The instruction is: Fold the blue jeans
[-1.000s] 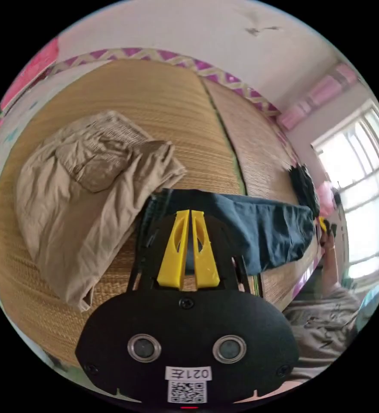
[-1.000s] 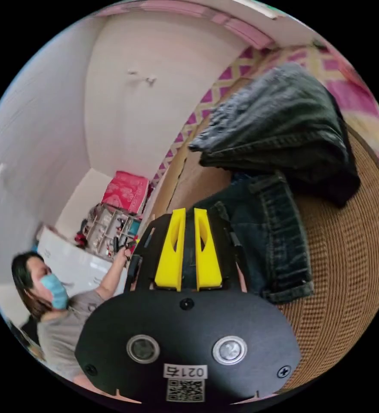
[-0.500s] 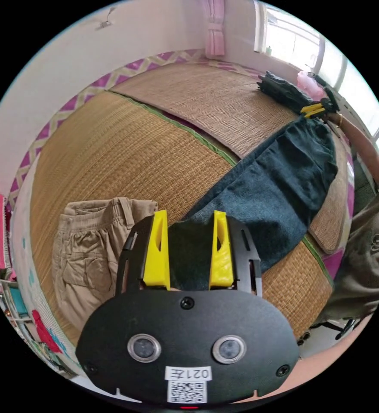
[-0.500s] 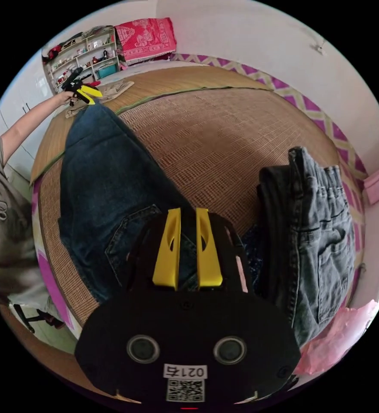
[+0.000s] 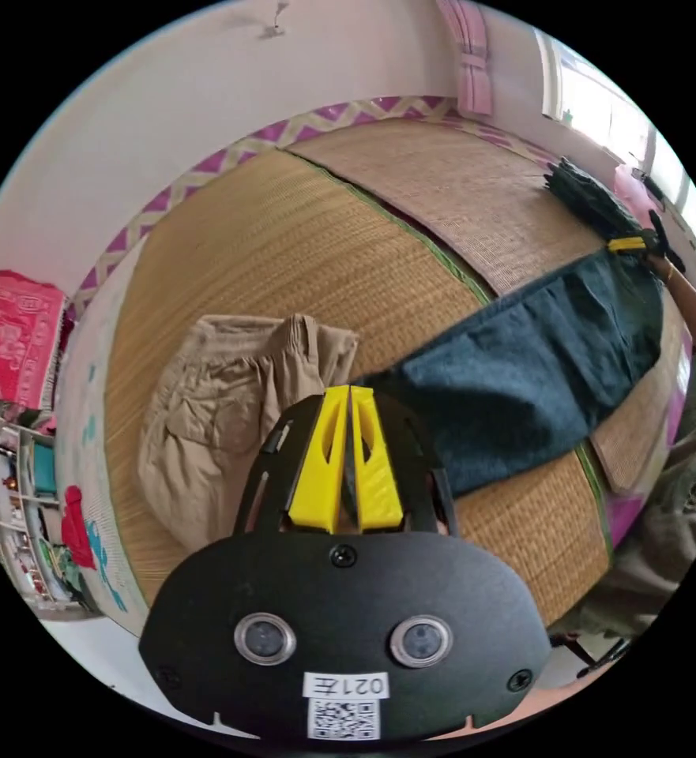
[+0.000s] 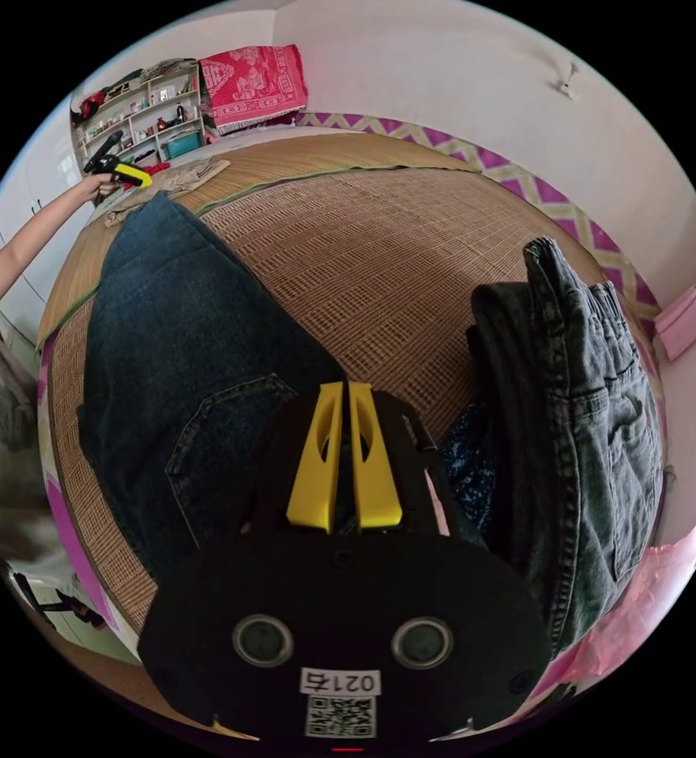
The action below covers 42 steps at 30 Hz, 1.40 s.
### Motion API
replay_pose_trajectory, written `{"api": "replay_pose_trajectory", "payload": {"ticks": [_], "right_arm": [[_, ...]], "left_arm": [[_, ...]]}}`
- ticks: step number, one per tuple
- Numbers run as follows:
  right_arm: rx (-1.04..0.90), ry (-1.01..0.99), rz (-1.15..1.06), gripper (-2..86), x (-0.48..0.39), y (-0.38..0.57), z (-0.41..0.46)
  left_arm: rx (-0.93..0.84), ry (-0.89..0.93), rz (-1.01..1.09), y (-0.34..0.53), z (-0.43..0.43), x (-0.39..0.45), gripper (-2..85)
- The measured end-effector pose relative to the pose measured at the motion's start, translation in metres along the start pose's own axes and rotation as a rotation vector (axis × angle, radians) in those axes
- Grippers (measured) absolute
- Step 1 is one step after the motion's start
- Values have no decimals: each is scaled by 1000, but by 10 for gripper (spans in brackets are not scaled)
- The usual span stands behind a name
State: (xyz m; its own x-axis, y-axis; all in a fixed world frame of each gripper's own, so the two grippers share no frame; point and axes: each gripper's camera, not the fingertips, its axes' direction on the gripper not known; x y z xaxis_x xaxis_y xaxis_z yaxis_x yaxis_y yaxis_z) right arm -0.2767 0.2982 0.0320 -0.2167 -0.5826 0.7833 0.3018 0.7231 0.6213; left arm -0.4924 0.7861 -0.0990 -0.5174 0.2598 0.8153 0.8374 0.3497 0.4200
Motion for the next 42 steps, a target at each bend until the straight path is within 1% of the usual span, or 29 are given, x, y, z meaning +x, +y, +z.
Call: {"api": "replay_pose_trajectory", "payload": {"ticks": [1, 4, 6, 8, 10, 11, 13, 15, 19, 21, 22, 24, 26, 27, 28, 30, 31, 32, 34, 36, 39, 41, 42], "right_arm": [[3, -8, 6, -7, 4, -3, -1], [5, -19, 14, -7, 15, -8, -5], [3, -18, 14, -7, 22, -11, -8], [-1, -15, 16, -7, 31, -14, -14], [-1, -16, 21, -7, 39, -14, -19], [-2, -15, 24, -7, 44, -14, -23], [-5, -8, 23, -6, 52, -13, -30], [-8, -4, 24, -6, 61, -12, -36], [2, -11, 33, -6, 88, 0, -55], [0, -7, 34, -6, 99, 5, -65], [-4, 1, 32, -6, 106, 8, -72], [-9, 14, 35, -6, 115, 14, -86], [9, 29, 46, -6, 127, 25, -117], [19, 31, 50, -6, 130, 28, -128], [44, 41, 62, -5, 135, 36, -150], [90, 74, 103, -5, 139, 51, -182], [105, 92, 133, -5, 140, 63, -200], [118, 116, 160, -5, 137, 77, -217], [136, 142, 184, -6, 131, 103, -243], [167, 148, 201, -7, 125, 136, -273], [247, 203, 368, -9, 135, 210, -338], [398, 155, 498, -9, 145, 286, -398], [430, 132, 522, -8, 147, 305, -410]], "left_arm": [[-70, 66, 1, 13, 10, -8, 84], [-180, 89, -21, 48, 33, -17, 144], [-202, 98, -56, 68, 45, -22, 130], [-248, 144, -87, 85, 64, -26, 84], [-186, 154, -121, 108, 53, -34, 63], [-169, 157, -140, 115, 47, -37, 61], [-60, 182, -201, 149, 12, -53, 57], [-18, 200, -245, 179, 1, -67, 54], [-97, 195, -331, 246, 45, -93, 20], [9, 247, -402, 280, 36, -109, 9], [49, 190, -456, 303, 25, -116, 4], [94, 174, -481, 338, 9, -120, 9], [122, 314, -468, 367, 2, -120, 55], [122, 432, -457, 380, 4, -116, 85], [123, 504, -475, 391, 8, -111, 108], [160, 559, -549, 409, 13, -104, 120], [196, 590, -635, 423, 19, -101, 116], [205, 610, -678, 429, 23, -100, 116], [197, 655, -837, 449, 40, -95, 106], [233, 629, -914, 461, 36, -92, 96], [294, 621, -996, 472, 21, -86, 97], [338, 616, -1038, 478, 11, -82, 94], [371, 613, -1069, 483, 3, -80, 89]]}}
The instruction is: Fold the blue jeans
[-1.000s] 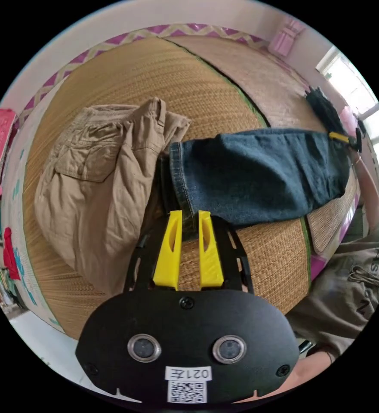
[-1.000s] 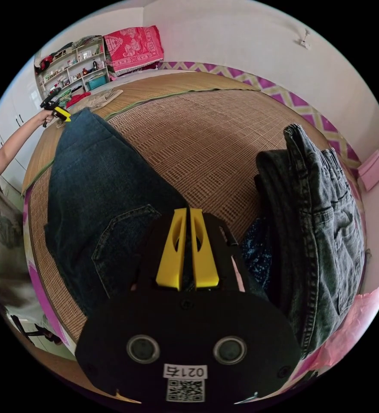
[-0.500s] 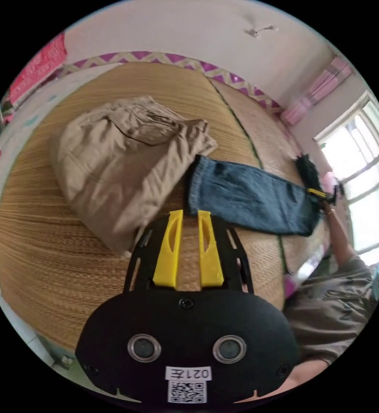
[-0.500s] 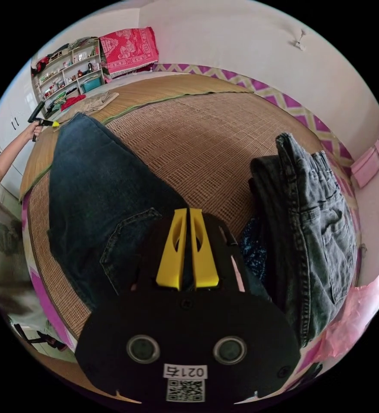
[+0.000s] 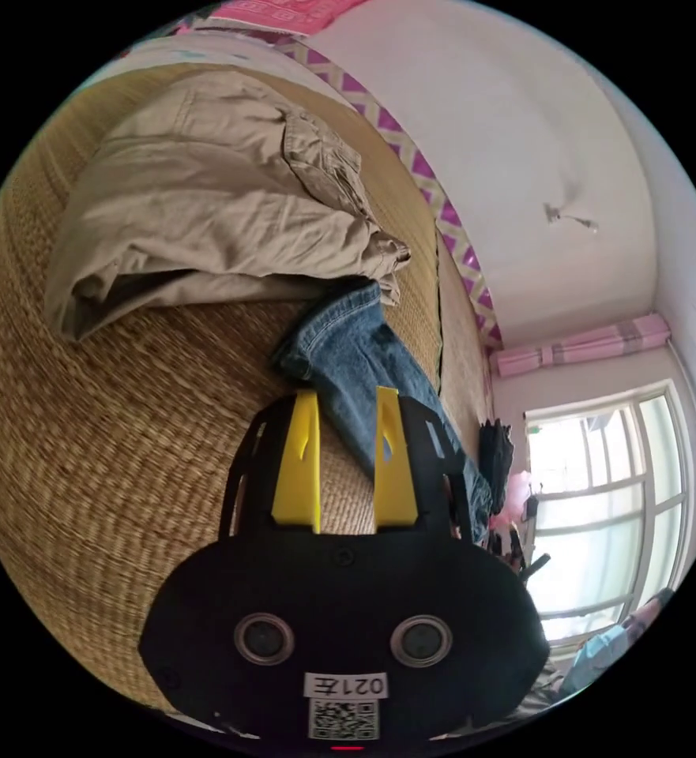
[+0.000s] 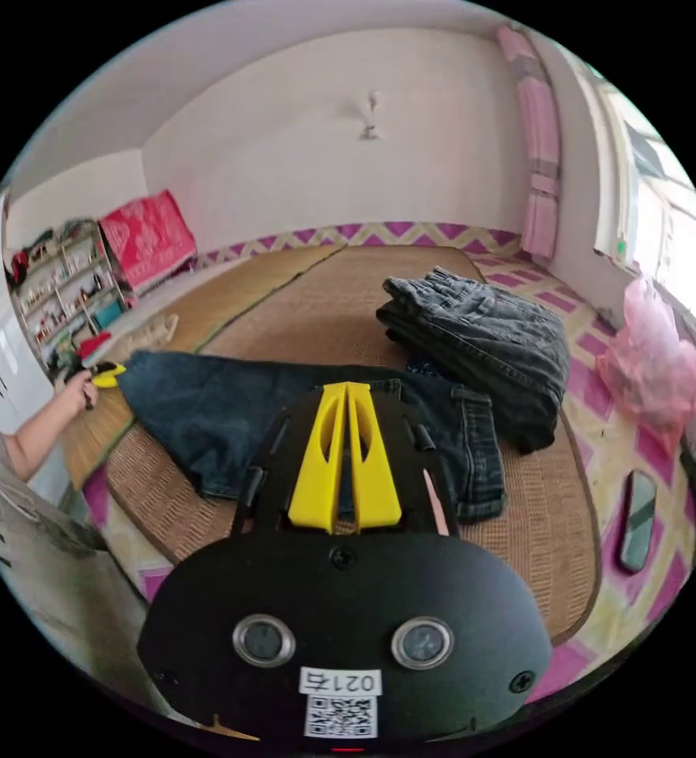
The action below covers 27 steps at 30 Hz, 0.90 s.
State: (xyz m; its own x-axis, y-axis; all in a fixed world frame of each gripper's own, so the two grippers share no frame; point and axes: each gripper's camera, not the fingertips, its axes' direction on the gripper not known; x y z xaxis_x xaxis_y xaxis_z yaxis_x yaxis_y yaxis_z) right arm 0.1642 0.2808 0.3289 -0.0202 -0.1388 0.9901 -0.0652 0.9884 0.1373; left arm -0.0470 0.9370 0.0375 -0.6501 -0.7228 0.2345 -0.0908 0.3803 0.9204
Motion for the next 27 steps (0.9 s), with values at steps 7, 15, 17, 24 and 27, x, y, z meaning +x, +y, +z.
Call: {"api": "replay_pose_trajectory", "payload": {"ticks": [7, 15, 17, 24, 27], "right_arm": [[140, -191, 198, -7, 92, 97, -142], [147, -308, 284, -7, 145, 180, -186], [163, -344, 303, -7, 162, 195, -195], [171, -402, 325, -4, 200, 225, -226], [142, -381, 308, 3, 210, 233, -238]], "left_arm": [[197, 211, 15, 20, -70, 40, -6], [289, -18, 844, 114, -124, 440, -8], [258, -64, 1019, 165, -97, 531, -7], [-88, -364, 1268, 316, 136, 676, -4], [-136, -401, 1234, 328, 177, 672, -5]]}}
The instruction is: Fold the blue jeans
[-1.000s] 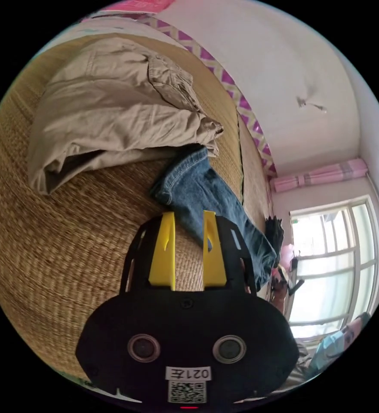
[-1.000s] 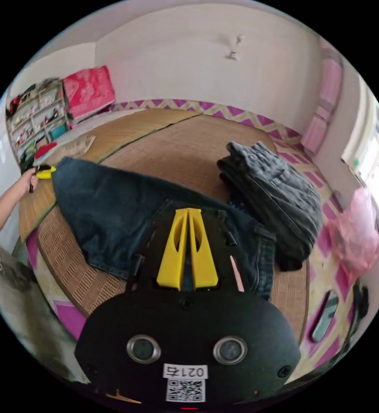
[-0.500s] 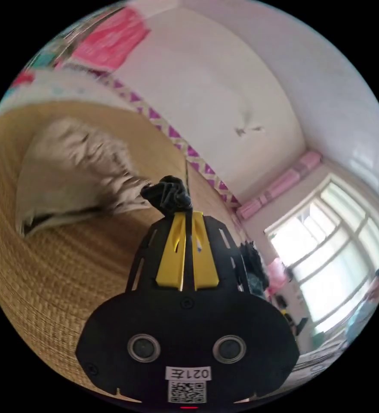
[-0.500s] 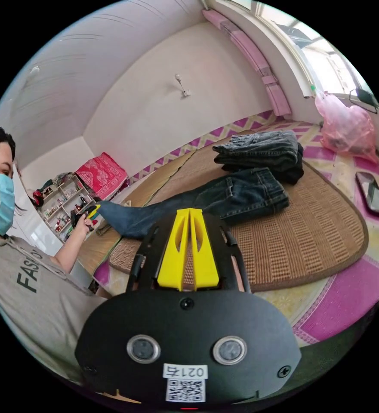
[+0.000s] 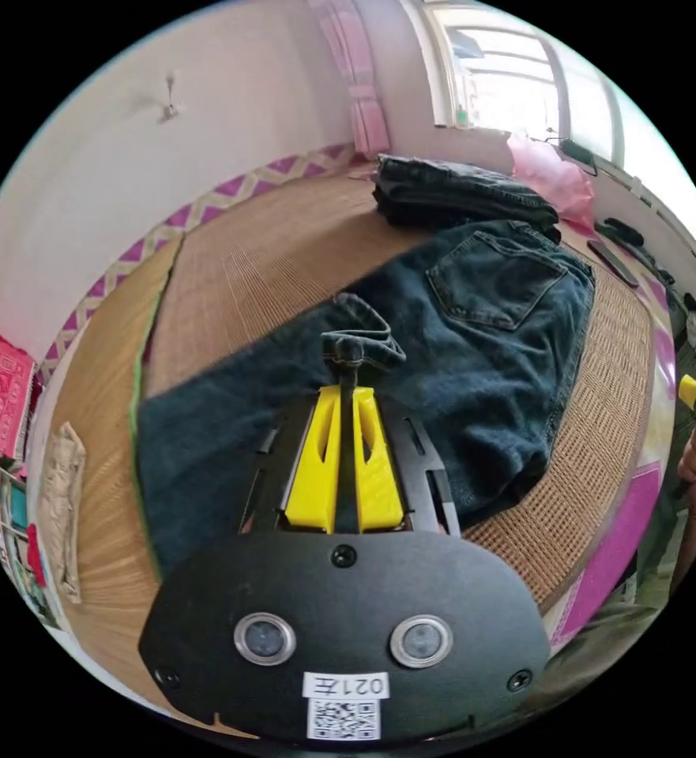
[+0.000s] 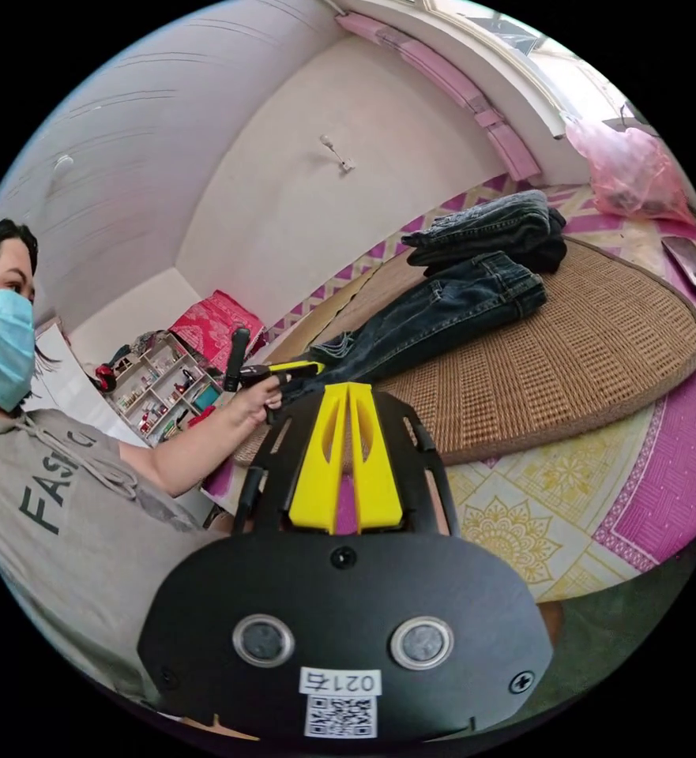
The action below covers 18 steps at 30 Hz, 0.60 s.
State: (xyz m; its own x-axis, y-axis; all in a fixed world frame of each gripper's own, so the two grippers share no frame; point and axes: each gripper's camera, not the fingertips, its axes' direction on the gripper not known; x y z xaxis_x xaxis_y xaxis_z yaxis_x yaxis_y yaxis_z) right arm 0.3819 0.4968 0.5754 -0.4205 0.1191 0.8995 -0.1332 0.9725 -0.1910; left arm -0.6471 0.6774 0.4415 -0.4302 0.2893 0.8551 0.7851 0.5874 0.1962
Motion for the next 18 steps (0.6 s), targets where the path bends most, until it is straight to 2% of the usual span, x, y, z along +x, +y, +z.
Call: {"api": "replay_pose_trajectory", "payload": {"ticks": [6, 9, 11, 15, 16, 18], "right_arm": [[11, 113, -41, 62, 5, -17, -22], [57, 113, 50, 68, 32, -40, -28], [77, 108, 191, 78, 67, -60, -30], [107, 91, 436, 103, 122, -82, -26], [109, 57, 505, 111, 134, -85, -20], [105, 46, 592, 117, 143, -87, -6]], "left_arm": [[42, -12, 182, -35, -26, 21, 41], [74, 27, 335, -42, -29, 23, 60], [102, 98, 377, -47, -34, 12, 62], [133, 572, 153, -64, -43, -72, 29], [175, 641, 92, -61, -49, -94, 6], [248, 651, 32, -50, -64, -119, -4]]}}
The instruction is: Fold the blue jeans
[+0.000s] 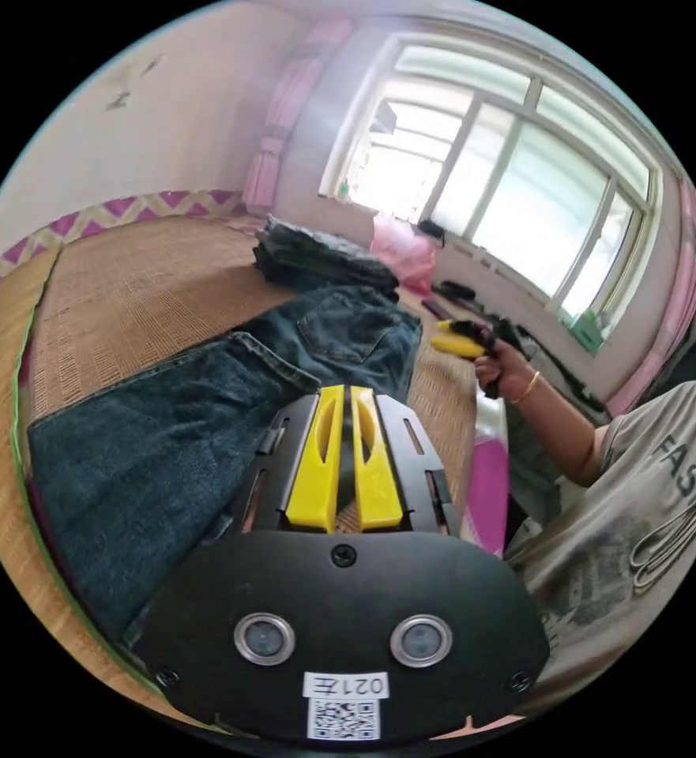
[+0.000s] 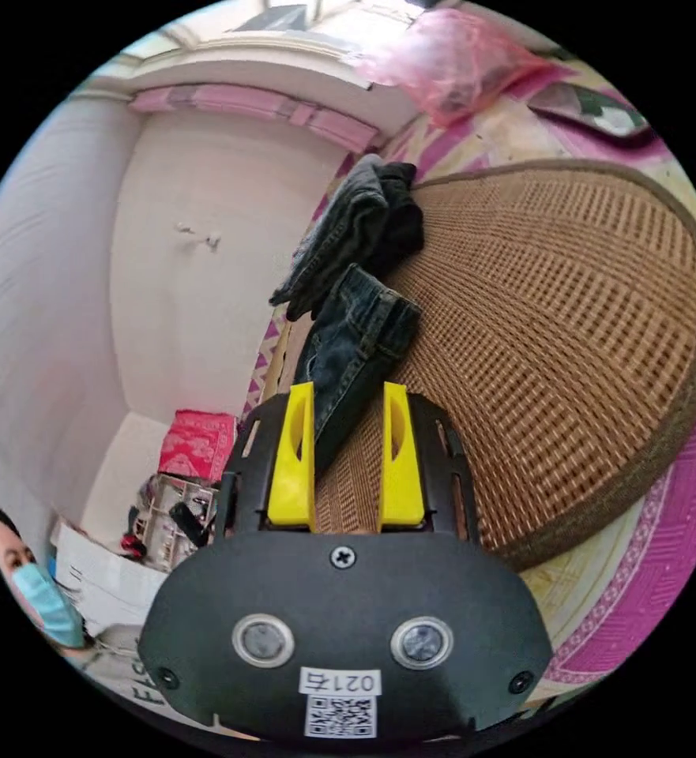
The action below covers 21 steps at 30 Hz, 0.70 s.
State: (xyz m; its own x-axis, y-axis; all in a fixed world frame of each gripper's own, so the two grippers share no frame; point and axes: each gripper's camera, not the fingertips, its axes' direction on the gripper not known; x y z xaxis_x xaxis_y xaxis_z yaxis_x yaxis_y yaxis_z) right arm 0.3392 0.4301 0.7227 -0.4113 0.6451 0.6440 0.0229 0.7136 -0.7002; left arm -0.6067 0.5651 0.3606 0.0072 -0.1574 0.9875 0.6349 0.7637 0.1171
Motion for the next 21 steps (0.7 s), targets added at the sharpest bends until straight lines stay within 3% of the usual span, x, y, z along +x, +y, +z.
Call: {"api": "replay_pose_trajectory", "payload": {"ticks": [7, 9, 13, 17, 21], "right_arm": [[106, -148, 259, 54, -13, 23, 53], [129, -81, 191, 39, -60, 32, 51], [187, 82, -375, 25, -306, 95, 68], [96, 251, -1063, 23, -567, 265, 188], [-8, 371, -1497, 20, -676, 460, 334]], "left_arm": [[2, -22, -28, 26, -70, -19, -9], [-2, -46, -37, 38, -87, -24, -9], [28, -80, -81, 75, -133, -42, -9], [74, -94, -119, 113, -165, -57, -9], [96, -136, -159, 155, -187, -71, -10]]}}
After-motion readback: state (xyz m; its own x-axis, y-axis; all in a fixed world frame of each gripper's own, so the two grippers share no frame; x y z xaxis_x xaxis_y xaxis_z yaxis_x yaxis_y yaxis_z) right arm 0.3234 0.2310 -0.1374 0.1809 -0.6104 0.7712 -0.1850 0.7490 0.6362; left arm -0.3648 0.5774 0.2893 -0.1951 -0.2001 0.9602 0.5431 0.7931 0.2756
